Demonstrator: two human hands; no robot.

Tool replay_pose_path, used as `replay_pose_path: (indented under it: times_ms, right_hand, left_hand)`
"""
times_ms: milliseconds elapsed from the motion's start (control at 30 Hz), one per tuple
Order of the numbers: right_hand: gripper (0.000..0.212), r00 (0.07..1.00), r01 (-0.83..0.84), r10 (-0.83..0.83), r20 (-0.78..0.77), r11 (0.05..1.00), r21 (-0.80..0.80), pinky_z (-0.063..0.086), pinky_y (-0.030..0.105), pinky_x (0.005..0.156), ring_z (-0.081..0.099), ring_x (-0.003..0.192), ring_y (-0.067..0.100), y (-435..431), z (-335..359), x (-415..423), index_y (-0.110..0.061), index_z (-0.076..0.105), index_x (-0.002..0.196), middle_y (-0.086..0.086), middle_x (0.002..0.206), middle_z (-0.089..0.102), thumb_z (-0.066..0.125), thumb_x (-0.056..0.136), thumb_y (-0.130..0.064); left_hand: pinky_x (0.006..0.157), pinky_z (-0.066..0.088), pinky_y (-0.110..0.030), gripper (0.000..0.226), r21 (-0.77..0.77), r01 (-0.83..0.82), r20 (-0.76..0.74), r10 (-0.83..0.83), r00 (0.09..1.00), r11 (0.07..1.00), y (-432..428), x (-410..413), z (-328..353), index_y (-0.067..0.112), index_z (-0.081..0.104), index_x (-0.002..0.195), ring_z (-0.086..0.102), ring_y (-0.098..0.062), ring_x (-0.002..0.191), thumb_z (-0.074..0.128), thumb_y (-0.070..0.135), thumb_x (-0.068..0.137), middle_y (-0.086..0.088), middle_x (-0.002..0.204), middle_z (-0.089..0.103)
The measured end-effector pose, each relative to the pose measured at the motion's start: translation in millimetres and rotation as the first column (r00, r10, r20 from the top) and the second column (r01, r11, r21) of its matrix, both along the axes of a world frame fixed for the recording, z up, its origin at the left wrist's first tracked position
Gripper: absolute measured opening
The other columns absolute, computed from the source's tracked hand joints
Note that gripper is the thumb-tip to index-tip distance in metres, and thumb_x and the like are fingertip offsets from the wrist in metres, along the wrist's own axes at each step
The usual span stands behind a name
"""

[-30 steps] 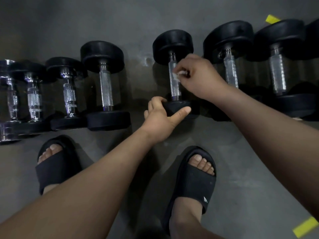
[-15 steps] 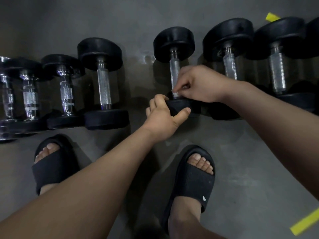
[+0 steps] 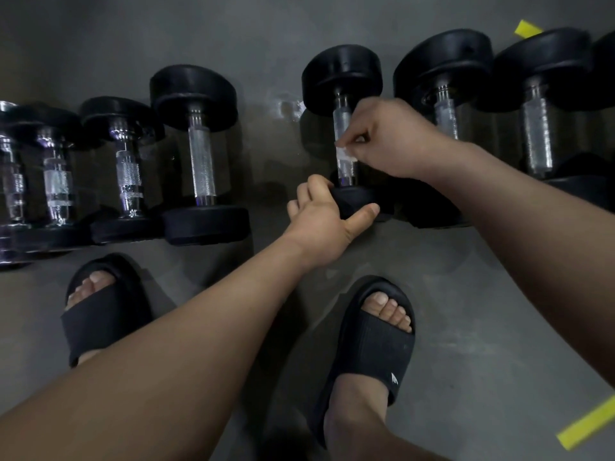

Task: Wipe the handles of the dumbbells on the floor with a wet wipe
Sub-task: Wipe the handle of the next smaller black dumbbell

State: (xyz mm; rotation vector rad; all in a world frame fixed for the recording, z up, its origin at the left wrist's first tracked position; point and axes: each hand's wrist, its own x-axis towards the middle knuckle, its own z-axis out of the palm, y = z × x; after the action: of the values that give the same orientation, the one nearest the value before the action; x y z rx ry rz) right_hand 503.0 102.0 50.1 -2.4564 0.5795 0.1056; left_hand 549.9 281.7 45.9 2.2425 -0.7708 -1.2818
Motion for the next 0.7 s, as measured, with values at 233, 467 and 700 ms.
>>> replay_pose_path:
  times_ms: [233, 467, 700]
  right_hand:
    - [0.02, 0.979, -0.136, 0.142, -0.144, 0.99, 0.047, 0.038, 0.005, 0.075, 0.054, 0.074, -0.009, -1.4, 7.8, 1.6, -0.021, 0.081, 0.1, -0.023, 0.082, 0.057, 0.071, 0.086, -0.012]
    - [0.02, 0.997, 0.056, -0.053, 0.047, 0.996, -0.069, 0.04, 0.015, 0.086, 0.063, 0.097, 0.017, -0.9, -5.8, 1.8, -0.016, 0.08, 0.105, 0.004, 0.107, 0.065, 0.067, 0.09, -0.011]
    - [0.024, 0.992, 0.107, -0.096, 0.079, 0.984, -0.142, 0.044, 0.024, 0.093, 0.063, 0.105, 0.027, -6.2, -11.9, 12.3, -0.01, 0.076, 0.114, 0.011, 0.118, 0.063, 0.061, 0.096, -0.011]
  left_hand:
    - [0.108, 0.033, -0.035, 0.07, -0.011, -0.002, -0.004, 0.002, 1.0, 1.0, -0.1, -0.6, -1.7, 0.019, 0.032, 0.127, 0.03, -0.025, 0.126, 0.065, 0.063, 0.084, -0.003, 0.138, 0.031]
    - [0.111, 0.033, -0.037, 0.073, -0.005, 0.016, 0.0, -0.016, 1.0, 1.0, -0.1, 0.8, -1.6, 0.019, 0.032, 0.131, 0.031, -0.026, 0.127, 0.064, 0.065, 0.085, -0.004, 0.138, 0.032]
    - [0.111, 0.034, -0.04, 0.082, 0.019, 0.031, 0.026, -0.031, 0.999, 0.999, -4.2, -2.5, 1.5, 0.015, 0.029, 0.139, 0.03, -0.028, 0.129, 0.064, 0.066, 0.085, -0.006, 0.142, 0.031]
